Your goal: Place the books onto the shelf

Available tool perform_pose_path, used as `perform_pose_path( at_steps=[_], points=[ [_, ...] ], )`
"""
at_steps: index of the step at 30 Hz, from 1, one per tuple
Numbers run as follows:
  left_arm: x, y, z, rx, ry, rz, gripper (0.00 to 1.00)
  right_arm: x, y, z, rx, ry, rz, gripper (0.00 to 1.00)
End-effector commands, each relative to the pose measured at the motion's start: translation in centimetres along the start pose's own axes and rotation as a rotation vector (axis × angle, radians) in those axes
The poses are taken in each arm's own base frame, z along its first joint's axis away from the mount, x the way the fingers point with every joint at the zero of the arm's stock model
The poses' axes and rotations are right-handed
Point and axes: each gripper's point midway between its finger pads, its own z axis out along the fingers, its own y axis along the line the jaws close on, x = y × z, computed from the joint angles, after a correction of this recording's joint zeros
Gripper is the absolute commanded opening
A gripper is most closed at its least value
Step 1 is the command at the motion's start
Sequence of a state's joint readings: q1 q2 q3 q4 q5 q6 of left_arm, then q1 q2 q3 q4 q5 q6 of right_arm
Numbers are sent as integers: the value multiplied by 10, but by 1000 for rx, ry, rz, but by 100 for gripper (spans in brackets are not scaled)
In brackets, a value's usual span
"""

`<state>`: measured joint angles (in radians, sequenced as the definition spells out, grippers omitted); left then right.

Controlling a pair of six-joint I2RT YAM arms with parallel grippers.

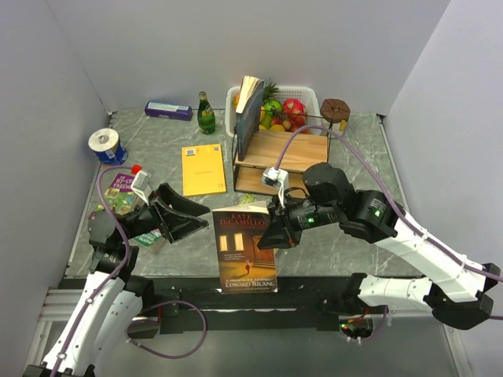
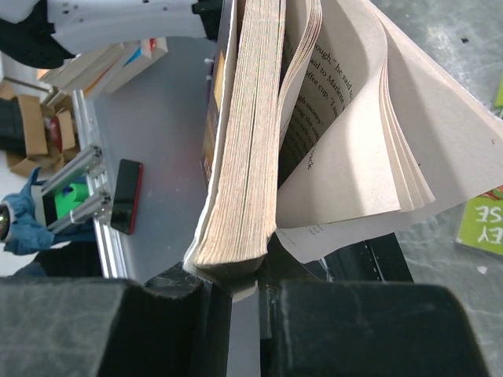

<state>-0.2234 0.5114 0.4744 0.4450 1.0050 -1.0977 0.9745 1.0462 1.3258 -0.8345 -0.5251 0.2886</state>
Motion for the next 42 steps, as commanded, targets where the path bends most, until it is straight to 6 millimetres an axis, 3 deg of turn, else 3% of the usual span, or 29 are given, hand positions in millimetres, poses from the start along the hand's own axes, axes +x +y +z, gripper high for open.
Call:
perform_pose_path(
  at_steps=[1, 8, 14, 20, 23, 24, 26, 29, 30, 31, 32, 33, 36, 37, 39, 41, 42],
  points=[
    [1, -12, 0, 57, 22, 44, 80, -27, 26, -10, -102, -71, -75, 0],
    [3, -18, 1, 108, 50, 49, 80, -30, 33, -7, -147, -42, -82, 0],
    [8, -26, 4, 150, 83, 55, 72, -29, 33, -3, -160, -9, -87, 0],
    [17, -36, 8, 199, 130, 66, 52, -26, 31, 2, -167, 30, -89, 0],
    [22, -40, 11, 217, 162, 82, 34, -24, 28, 4, -159, 43, -98, 0],
    [23, -40, 12, 216, 168, 84, 18, -23, 26, 5, -151, 50, -95, 0],
    [22, -43, 14, 214, 175, 100, 1, -23, 23, 6, -136, 52, -97, 0],
    [14, -42, 16, 165, 137, 127, 1, -27, 17, 4, -87, 27, -94, 0],
    [1, -42, 19, 128, 78, 151, 1, -35, 7, 1, -9, -15, -95, 2],
    [-4, -43, 19, 108, 52, 191, 1, -42, 3, -3, 33, -49, -95, 24],
    [-8, -41, 19, 77, 39, 185, 1, -48, -4, -7, 91, -86, -74, 38],
    [-25, -43, 21, 37, -28, 209, 1, -65, -30, -23, 278, -189, -59, 60],
    [-56, -48, 23, -36, -128, 249, 1, -90, -62, -64, 536, -385, 43, 98],
    [-71, -43, 25, -79, -181, 263, 1, -100, -83, -86, 687, -477, 72, 99],
    [-94, -54, 26, -95, -245, 290, 1, -108, -100, -119, 827, -614, 155, 99],
    [-116, -50, 31, -133, -307, 304, 1, -118, -117, -152, 953, -764, 213, 99],
    [-131, -61, 32, -129, -345, 325, 1, -114, -126, -165, 1003, -812, 240, 99]
  ],
)
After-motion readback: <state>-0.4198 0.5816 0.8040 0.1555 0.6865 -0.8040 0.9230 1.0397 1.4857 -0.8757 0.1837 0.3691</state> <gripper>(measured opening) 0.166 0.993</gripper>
